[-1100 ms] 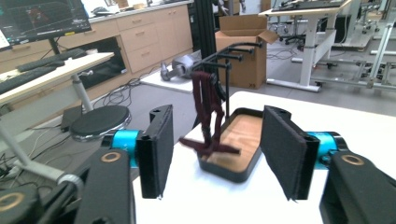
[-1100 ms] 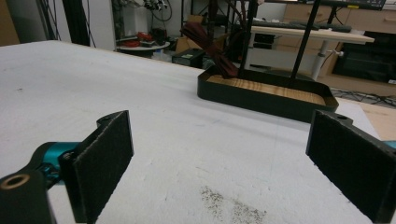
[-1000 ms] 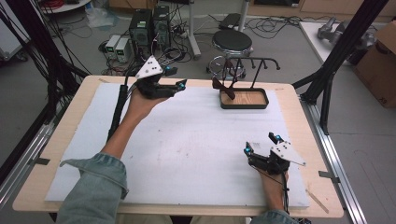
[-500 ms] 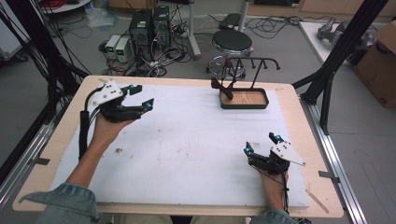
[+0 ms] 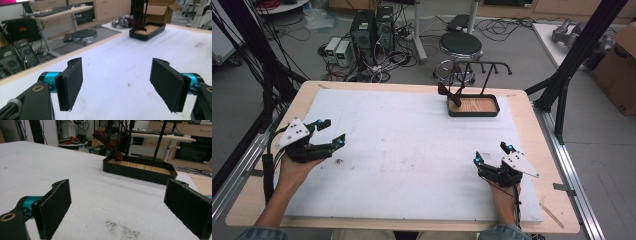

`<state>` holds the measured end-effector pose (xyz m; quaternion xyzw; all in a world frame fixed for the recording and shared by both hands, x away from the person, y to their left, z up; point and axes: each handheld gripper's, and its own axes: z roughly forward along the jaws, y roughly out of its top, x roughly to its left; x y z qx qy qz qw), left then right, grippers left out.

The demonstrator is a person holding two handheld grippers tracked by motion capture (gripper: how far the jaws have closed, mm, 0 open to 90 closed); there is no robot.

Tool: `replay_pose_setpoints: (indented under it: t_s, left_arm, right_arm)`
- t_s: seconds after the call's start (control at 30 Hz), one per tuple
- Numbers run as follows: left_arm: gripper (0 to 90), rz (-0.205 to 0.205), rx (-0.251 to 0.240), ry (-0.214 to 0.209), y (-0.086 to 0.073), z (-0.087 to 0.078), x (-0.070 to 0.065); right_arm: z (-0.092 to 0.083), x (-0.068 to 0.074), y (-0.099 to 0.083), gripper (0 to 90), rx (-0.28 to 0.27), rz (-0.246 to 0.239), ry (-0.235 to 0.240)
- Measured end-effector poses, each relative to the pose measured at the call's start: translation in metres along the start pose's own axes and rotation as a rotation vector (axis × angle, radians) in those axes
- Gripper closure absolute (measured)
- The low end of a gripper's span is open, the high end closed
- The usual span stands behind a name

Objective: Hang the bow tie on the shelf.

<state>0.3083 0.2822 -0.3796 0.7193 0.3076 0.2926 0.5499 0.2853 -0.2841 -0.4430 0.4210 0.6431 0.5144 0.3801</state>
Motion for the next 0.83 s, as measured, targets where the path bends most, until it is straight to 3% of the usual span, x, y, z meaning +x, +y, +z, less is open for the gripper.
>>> replay_pose_setpoints:
  t_s: [0.27,0.5,0.83]
  left_arm:
    - [24.1,-0.075,0.065,0.043,-0.034,-0.012,-0.001]
    - [20.5,-0.138,0.149,0.060,-0.055,-0.005,0.002]
    - [19.8,-0.156,0.248,0.050,-0.068,0.008,0.002]
  right_arm:
    - [0.000,0.001,0.000,6.5,0.002,-0.011,-0.004]
    - [0.000,0.001,0.000,6.5,0.001,-0.012,-0.001]
    - [0.000,0.001,0.000,6.5,0.004,-0.012,0.006]
